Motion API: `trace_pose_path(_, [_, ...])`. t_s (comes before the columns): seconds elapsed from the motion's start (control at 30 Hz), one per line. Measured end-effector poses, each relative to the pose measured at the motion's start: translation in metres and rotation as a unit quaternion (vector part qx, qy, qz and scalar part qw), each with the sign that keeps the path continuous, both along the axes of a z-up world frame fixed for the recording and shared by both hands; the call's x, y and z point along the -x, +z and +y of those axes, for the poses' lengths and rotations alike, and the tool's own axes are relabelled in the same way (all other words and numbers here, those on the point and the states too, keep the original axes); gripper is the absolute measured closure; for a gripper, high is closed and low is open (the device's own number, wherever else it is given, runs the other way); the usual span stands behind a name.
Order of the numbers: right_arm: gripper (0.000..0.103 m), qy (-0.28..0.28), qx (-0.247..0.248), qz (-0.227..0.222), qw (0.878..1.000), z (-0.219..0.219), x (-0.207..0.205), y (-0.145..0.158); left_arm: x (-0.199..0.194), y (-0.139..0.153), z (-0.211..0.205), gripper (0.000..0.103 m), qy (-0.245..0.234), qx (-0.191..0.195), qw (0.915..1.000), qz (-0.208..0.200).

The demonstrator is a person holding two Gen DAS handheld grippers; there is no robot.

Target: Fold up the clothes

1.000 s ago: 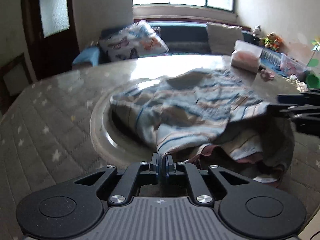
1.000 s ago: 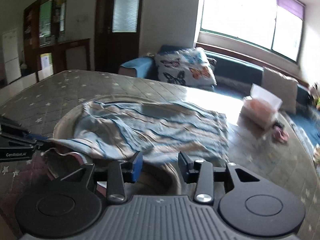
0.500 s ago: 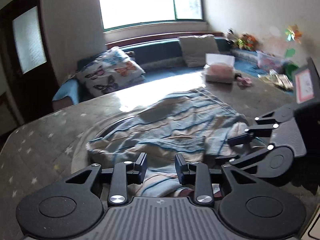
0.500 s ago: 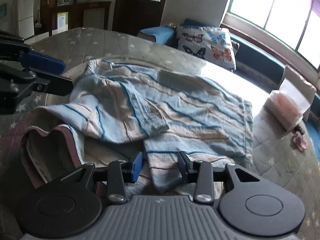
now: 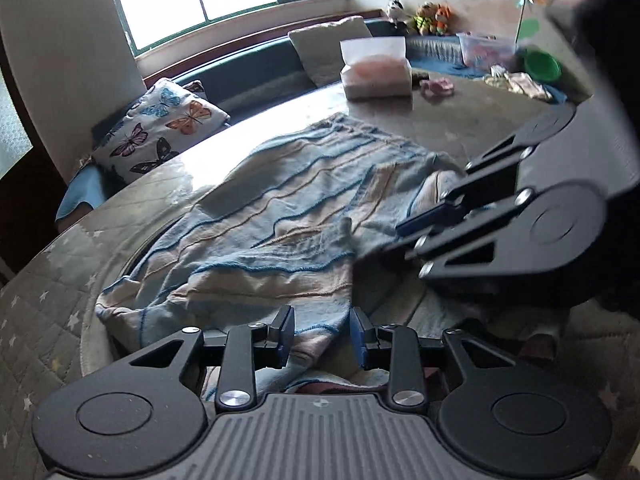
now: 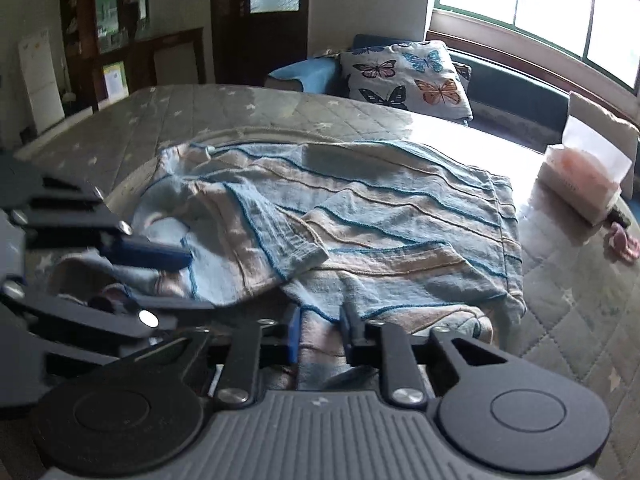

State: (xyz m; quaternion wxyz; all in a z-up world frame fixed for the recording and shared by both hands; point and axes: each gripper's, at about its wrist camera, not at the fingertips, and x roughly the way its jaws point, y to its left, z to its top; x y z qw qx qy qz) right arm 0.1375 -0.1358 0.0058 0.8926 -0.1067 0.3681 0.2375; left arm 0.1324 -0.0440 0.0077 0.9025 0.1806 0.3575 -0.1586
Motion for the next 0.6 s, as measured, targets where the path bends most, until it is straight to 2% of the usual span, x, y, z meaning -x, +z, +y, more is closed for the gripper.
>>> trace_pose_path(0.07, [0.096, -0.007, -0.014, -0.001, 1.0, -0.004, 0.001, 0.003, -0.003, -0.005, -0.002, 0.07, 0.001, -0.007, 1.0, 0.003])
trace_pose_path(0.17, [0.098, -0.019, -0.026, -0.007, 0.999, -0.009, 0.003, 0.007, -0.004, -0.01, -0.004, 0.071, -0.002, -0.019, 0.9998, -0.003])
trace_pose_path(0.3, [0.099, -0.042, -0.046, -0.008, 0.998, -0.021, 0.003, 0.012, -0.006, -0.009, 0.001, 0.092, 0.012, -0.012, 0.9999, -0.003])
trace_pose_path(0.33, [0.099, -0.049, -0.048, -0.011, 0.998, -0.024, 0.003, 0.013, -0.003, -0.006, 0.008, 0.096, 0.026, -0.006, 0.9996, -0.008])
trace_pose_path(0.4, [0.099, -0.066, -0.057, -0.013, 0.996, -0.033, 0.004, 0.015, 0.003, 0.0, 0.021, 0.098, 0.054, 0.007, 0.9984, -0.017])
trace_pose_path(0.6, [0.099, -0.125, -0.08, -0.029, 0.988, -0.072, 0.012, 0.025, 0.02, 0.019, 0.062, 0.1, 0.139, 0.046, 0.9882, -0.044])
